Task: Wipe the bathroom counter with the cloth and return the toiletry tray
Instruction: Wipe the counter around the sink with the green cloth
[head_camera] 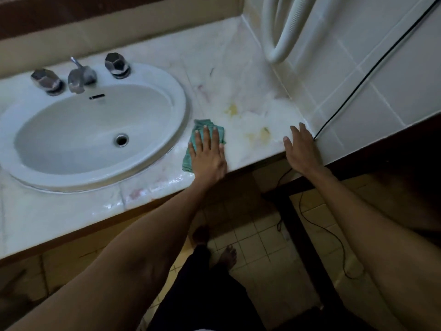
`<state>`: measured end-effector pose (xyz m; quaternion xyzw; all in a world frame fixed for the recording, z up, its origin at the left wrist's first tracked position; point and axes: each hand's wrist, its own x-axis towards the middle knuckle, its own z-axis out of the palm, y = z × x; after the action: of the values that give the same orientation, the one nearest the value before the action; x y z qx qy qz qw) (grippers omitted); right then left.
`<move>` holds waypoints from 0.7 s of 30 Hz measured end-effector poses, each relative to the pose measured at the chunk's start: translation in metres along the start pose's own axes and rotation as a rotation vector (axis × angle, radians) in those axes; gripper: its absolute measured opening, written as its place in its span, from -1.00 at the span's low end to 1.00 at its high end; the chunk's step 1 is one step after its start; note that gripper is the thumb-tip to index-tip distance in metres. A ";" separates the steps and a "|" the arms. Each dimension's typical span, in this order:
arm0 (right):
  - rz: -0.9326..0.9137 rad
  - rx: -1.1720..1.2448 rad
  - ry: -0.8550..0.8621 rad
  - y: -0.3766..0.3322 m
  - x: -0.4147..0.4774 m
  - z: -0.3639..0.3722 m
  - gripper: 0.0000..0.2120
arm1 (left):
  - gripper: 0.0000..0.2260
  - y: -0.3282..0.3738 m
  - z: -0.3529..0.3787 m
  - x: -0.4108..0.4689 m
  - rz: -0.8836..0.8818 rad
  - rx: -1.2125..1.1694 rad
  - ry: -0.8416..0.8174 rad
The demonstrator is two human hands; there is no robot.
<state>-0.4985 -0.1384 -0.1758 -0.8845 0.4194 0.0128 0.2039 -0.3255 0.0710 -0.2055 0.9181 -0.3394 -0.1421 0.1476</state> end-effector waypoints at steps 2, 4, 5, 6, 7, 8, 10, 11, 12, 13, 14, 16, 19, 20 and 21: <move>0.018 -0.005 -0.027 0.005 0.001 0.003 -0.48 | -0.49 0.017 0.004 0.010 0.155 0.026 -0.082; 0.033 -0.022 -0.041 0.005 0.002 0.005 -0.49 | -0.50 0.015 0.005 0.010 0.343 0.094 -0.163; 0.035 -0.030 -0.036 0.004 0.003 0.005 -0.50 | -0.50 0.005 0.002 0.007 0.440 0.127 -0.194; 0.040 -0.035 -0.020 0.003 0.004 0.006 -0.51 | -0.51 -0.010 -0.003 0.004 0.540 0.156 -0.215; 0.046 -0.039 0.000 0.004 0.006 0.006 -0.52 | -0.52 -0.027 -0.009 0.003 0.635 0.187 -0.228; 0.047 -0.043 0.014 0.004 0.008 0.007 -0.52 | -0.53 -0.046 -0.017 0.002 0.708 0.216 -0.237; 0.049 -0.050 0.024 0.007 0.010 0.011 -0.52 | -0.54 -0.075 -0.034 0.008 0.762 0.257 -0.270; 0.065 -0.049 0.026 0.008 0.011 0.011 -0.52 | -0.54 -0.081 -0.039 0.014 0.755 0.267 -0.274; 0.086 -0.043 0.032 0.009 0.010 0.012 -0.51 | -0.54 -0.081 -0.041 0.018 0.724 0.266 -0.257; 0.106 -0.040 0.045 0.010 0.009 0.013 -0.49 | -0.53 -0.075 -0.039 0.020 0.665 0.252 -0.223; 0.121 -0.038 0.063 0.011 0.007 0.015 -0.48 | -0.53 -0.064 -0.033 0.021 0.577 0.223 -0.182; 0.138 -0.029 0.090 0.012 0.004 0.019 -0.45 | -0.52 -0.028 -0.019 0.019 0.361 0.134 -0.102; 0.141 -0.035 0.098 0.015 0.001 0.024 -0.45 | -0.50 0.025 0.005 0.010 0.233 0.078 -0.062; 0.146 -0.036 0.099 0.016 0.002 0.025 -0.45 | -0.50 0.034 0.010 0.006 0.283 0.094 -0.082; 0.152 -0.036 0.092 0.016 0.001 0.025 -0.44 | -0.51 0.036 0.013 0.001 0.371 0.122 -0.114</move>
<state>-0.5061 -0.1395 -0.2047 -0.8532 0.4941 -0.0049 0.1671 -0.3508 0.0420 -0.2042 0.8375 -0.5183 -0.1437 0.0959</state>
